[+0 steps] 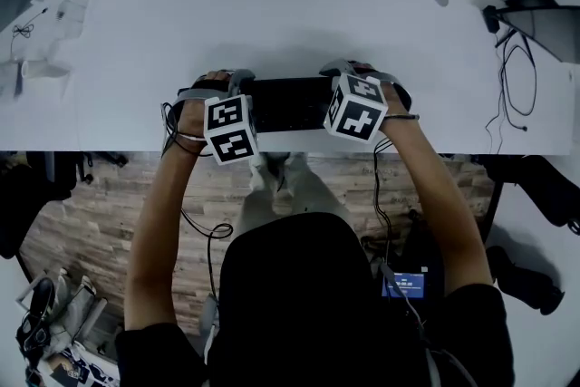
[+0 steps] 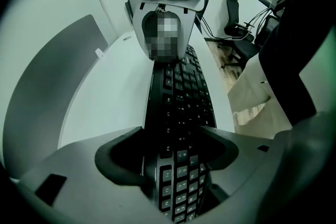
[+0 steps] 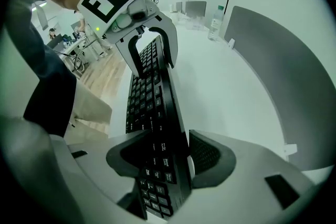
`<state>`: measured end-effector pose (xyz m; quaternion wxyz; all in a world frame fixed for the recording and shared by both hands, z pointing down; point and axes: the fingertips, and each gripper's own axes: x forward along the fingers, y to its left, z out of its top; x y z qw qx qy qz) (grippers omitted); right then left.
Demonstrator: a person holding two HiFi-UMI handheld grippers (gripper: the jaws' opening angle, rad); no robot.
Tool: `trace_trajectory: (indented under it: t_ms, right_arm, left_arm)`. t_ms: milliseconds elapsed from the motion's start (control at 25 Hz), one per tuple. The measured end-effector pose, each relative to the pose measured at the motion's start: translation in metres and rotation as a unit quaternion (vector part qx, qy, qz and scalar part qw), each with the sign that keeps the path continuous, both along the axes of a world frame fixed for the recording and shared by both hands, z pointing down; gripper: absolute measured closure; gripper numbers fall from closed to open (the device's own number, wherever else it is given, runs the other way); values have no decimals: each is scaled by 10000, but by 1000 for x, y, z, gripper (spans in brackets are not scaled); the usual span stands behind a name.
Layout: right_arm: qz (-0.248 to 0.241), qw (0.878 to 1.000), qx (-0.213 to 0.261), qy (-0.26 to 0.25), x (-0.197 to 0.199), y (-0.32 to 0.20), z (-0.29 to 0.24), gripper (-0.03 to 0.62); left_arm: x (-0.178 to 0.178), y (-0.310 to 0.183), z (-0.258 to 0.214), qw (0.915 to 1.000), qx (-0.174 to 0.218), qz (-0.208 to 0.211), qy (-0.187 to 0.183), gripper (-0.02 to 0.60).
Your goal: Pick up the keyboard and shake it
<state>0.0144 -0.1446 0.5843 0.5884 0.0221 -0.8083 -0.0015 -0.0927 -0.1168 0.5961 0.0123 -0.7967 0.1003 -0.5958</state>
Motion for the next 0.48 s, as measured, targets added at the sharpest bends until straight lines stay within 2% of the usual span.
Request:
trace_trajectory:
  t_ms: [200, 480]
  right_arm:
    - [20, 9997, 245, -35, 1, 5, -4, 368]
    - [57, 9987, 472, -173, 2, 10, -8, 368]
  left_arm:
    - [0, 4, -3, 9996, 297, 31, -12, 249]
    - [1, 8, -6, 9990, 444, 60, -63, 249]
